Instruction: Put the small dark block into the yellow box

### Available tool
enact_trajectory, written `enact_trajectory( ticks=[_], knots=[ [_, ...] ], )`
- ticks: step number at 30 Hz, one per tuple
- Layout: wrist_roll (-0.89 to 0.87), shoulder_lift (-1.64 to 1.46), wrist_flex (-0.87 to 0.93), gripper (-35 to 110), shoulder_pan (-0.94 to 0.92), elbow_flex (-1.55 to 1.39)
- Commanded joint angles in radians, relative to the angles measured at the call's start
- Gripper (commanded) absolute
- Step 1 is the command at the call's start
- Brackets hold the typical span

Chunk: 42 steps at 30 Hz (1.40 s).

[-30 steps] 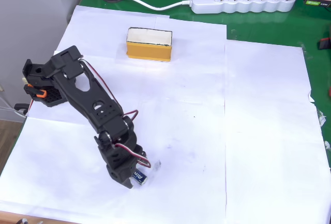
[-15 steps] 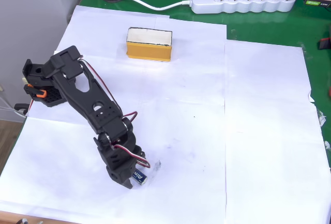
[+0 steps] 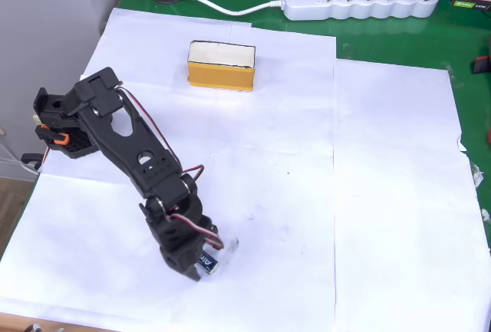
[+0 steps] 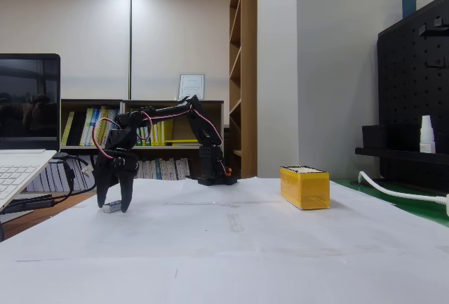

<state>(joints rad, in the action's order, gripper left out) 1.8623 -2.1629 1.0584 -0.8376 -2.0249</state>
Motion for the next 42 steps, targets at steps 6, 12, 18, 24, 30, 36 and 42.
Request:
enact_trajectory(
  ticks=[6,12,18,24,30,36,42],
  knots=[
    [0.060,0.015,0.002,17,-0.032,0.025],
    [0.117,0.060,-0.017,17,-0.066,0.100],
    [0.156,0.069,-0.063,17,-0.091,0.144],
    [0.140,0.069,-0.091,11,-0.084,0.141],
    [0.135,0.069,-0.104,6,-0.080,0.141],
    [0.141,0.072,-0.112,0,-0.077,0.143],
    [0.147,0.074,-0.114,0,-0.067,0.155]
  ],
)
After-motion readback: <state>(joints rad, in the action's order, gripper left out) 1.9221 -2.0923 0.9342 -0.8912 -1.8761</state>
